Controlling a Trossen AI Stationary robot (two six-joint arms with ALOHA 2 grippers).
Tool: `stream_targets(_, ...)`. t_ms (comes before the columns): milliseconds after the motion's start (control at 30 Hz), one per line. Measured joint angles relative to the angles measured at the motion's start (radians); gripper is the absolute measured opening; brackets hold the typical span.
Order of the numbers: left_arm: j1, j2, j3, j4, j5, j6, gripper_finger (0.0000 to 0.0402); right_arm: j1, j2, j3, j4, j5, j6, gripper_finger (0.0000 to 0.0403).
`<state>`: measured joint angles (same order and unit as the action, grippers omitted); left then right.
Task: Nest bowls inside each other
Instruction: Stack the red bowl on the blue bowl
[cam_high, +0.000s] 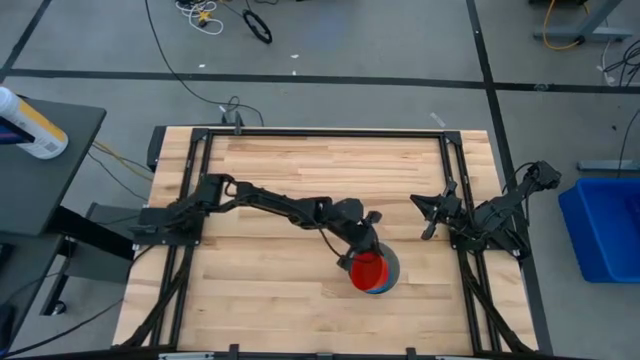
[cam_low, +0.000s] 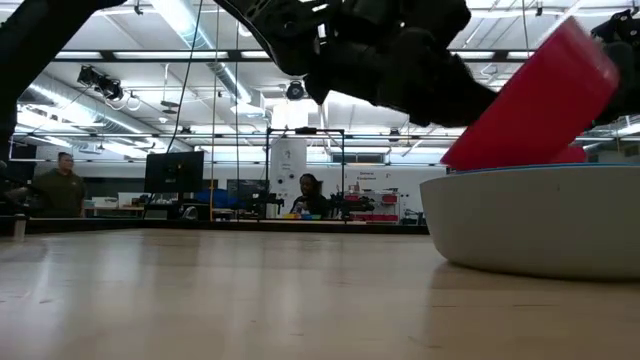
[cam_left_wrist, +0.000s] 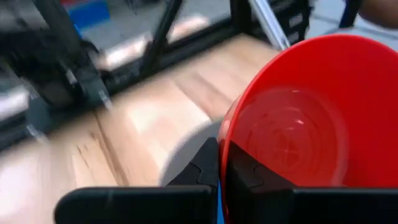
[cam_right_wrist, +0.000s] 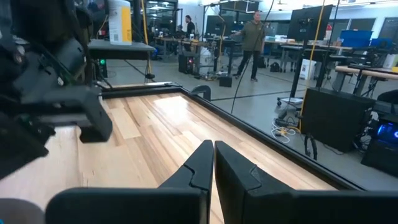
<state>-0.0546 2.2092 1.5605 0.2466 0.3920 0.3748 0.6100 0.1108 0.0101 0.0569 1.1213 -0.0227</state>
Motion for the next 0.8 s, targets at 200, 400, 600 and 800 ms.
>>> stream_targets(200,0.0,0.003,0.005,-0.13,-0.07,0.018,0.0005,0.0,0.0,0.0,-0.001,0.0,0.0,0.0024)
stream_targets(400,0.0,0.002,0.006,-0.228,-0.113,0.017,0.0005,0.0,0.0,0.0,0.002,0.0,0.0,0.0024)
stream_targets(600,0.0,0.0,0.032,-0.339,-0.111,-0.024,0.0005,0.0,0.0,0.0,0.011,0.0,0.0,0.0025)
stream_targets(800,-0.003,-0.005,0.075,-0.443,-0.088,-0.029,0.0053,0.0,0.0,0.0,0.014,0.0,0.0,0.0025)
